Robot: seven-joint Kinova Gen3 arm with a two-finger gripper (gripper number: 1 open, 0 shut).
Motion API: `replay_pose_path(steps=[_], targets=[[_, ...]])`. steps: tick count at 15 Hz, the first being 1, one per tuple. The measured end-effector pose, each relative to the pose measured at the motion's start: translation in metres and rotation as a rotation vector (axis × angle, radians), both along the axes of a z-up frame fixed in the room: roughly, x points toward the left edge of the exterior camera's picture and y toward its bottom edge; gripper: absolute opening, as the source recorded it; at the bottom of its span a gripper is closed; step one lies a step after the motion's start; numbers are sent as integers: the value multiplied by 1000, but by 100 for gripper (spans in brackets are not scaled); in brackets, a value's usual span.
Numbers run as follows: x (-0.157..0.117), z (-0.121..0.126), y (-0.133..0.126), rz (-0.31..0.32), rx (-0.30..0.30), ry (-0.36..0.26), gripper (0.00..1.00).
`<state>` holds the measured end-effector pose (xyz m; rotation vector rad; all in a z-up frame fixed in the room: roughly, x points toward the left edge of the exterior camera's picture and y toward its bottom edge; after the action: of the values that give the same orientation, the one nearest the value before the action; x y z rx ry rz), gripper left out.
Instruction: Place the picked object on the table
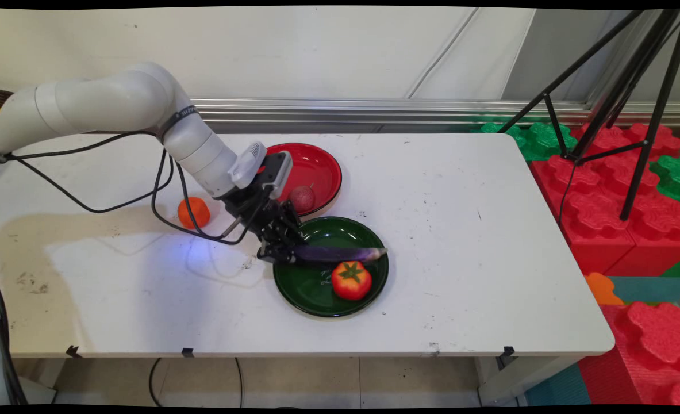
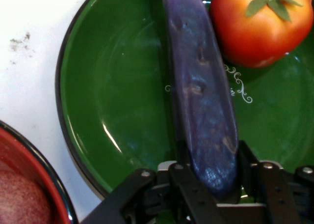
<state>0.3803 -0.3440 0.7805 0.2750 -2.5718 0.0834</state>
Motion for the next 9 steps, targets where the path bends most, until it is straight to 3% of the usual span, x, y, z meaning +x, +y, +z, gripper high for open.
replay_pose_path(steps=[9], targets=[[18, 32, 4, 28, -1, 49, 0]])
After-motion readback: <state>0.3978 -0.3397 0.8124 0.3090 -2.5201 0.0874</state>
